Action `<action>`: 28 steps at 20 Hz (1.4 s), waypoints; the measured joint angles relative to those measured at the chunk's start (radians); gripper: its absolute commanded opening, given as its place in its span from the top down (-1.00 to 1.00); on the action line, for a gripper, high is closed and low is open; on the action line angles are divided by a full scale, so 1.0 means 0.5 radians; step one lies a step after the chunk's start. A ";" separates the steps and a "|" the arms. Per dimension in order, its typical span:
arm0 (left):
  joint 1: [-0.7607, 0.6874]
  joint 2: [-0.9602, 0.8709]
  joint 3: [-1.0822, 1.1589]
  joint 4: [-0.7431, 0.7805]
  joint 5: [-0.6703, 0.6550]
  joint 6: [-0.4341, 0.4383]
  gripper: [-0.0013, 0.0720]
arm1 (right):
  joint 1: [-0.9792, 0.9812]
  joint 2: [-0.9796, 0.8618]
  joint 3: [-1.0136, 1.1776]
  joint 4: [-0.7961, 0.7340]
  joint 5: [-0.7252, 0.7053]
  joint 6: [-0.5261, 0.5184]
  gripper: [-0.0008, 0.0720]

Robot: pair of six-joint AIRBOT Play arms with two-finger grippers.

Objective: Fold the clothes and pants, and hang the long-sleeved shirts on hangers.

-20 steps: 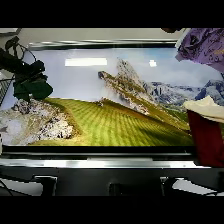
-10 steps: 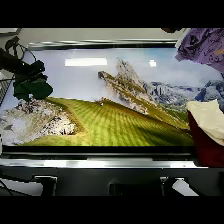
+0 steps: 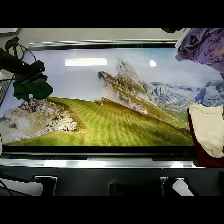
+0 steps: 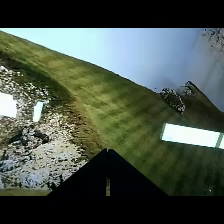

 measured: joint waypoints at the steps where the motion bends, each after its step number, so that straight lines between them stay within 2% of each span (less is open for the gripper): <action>1: 0.000 0.000 0.000 0.000 0.000 0.000 0.92 | 0.000 0.002 -0.018 -0.005 -0.011 0.005 0.87; 2: 0.000 0.000 0.000 0.000 0.000 0.000 0.92 | 0.001 0.004 -0.031 -0.014 -0.023 0.007 0.65; 3: 0.000 0.000 0.000 0.000 0.001 0.000 0.92 | 0.000 0.005 -0.040 -0.025 -0.031 0.014 0.24; 5: 0.000 0.000 0.000 0.000 0.000 0.000 0.92 | 0.000 0.008 -0.050 -0.060 -0.040 0.001 -0.44; 6: 0.000 0.000 0.000 0.000 0.000 0.000 0.92 | 0.000 0.008 -0.044 -0.063 -0.060 -0.023 -0.47; 8: 0.000 0.000 0.000 0.000 0.000 0.000 0.92 | 0.000 0.013 0.018 -0.066 -0.105 -0.074 -0.46; 11: 0.000 0.000 0.001 0.000 -0.022 0.000 0.92 | 0.005 0.024 0.211 0.137 -0.301 -0.251 0.03; 14: 0.000 0.007 0.000 0.000 -0.065 0.011 0.92 | 0.143 0.028 0.388 0.549 -0.550 -0.598 0.45; 15: 0.001 0.020 0.000 0.000 -0.072 0.037 0.92 | 0.236 0.029 0.423 0.667 -0.606 -0.716 0.70; 17: 0.000 0.061 0.000 0.000 -0.076 0.117 0.92 | 0.501 0.030 0.466 0.840 -0.678 -0.922 0.88; 21: -0.011 0.235 -0.124 0.001 -0.076 0.304 0.92 | 1.218 0.030 0.500 0.968 -0.732 -1.202 0.88; 25: -0.066 0.555 -0.592 0.008 0.056 0.391 0.92 | 1.875 0.030 0.505 0.883 -0.681 -1.297 0.88; 28: -0.108 0.796 -0.963 0.014 0.237 0.416 0.92 | 2.214 0.030 0.506 0.797 -0.634 -1.315 0.88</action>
